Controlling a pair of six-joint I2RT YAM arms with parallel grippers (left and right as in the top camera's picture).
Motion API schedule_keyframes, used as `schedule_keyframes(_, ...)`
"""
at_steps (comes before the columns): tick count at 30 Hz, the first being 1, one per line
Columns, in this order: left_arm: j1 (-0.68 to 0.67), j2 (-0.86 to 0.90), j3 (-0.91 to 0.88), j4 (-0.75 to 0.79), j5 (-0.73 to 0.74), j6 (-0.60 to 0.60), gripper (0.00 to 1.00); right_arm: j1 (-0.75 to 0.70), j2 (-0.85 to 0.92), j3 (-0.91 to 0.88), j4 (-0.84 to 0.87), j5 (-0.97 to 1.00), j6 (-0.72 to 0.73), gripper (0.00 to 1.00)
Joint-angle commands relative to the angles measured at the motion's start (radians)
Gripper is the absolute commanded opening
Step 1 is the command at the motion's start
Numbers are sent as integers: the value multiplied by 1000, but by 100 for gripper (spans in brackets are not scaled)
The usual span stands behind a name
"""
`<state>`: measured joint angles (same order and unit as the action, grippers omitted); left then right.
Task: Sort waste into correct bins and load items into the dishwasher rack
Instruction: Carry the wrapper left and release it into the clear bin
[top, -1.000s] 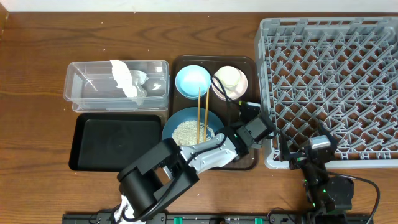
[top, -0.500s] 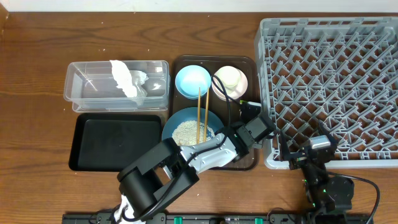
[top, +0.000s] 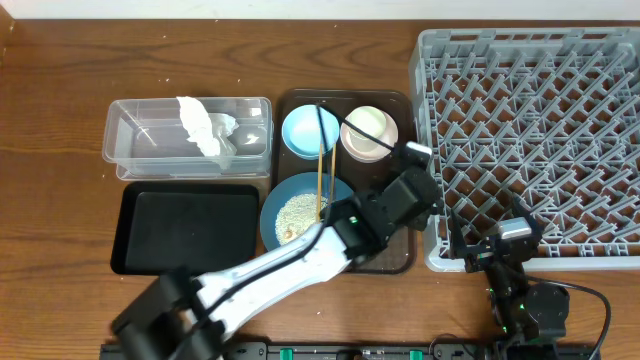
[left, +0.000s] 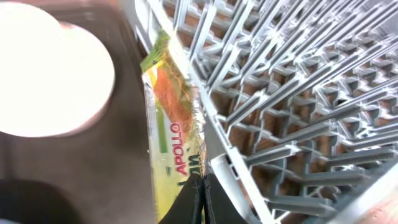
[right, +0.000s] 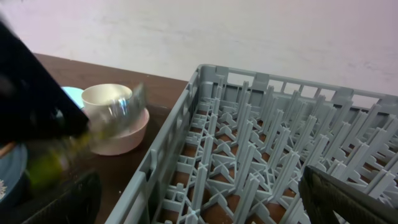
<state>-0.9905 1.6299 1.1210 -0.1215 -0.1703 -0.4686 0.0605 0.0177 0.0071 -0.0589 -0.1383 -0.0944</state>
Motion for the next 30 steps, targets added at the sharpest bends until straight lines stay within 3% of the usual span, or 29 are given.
schedule_keyframes(1,4,-64,9,-29,-108,87,6,5,1,-2,-4,-1,11,99)
schedule_keyframes(9,102,-184,9,-51,-394,165,6,5,1,-2,-4,-1,11,99)
schedule_keyframes(16,327,-195,9,-104,-384,132,6,5,1,-2,-4,-1,11,99)
schedule_keyframes(22,557,-192,9,-138,-257,131,6,5,1,-2,-4,-1,11,99)
schedule_keyframes(30,757,-155,9,-173,-212,60,6,5,1,-2,-4,-1,11,99)
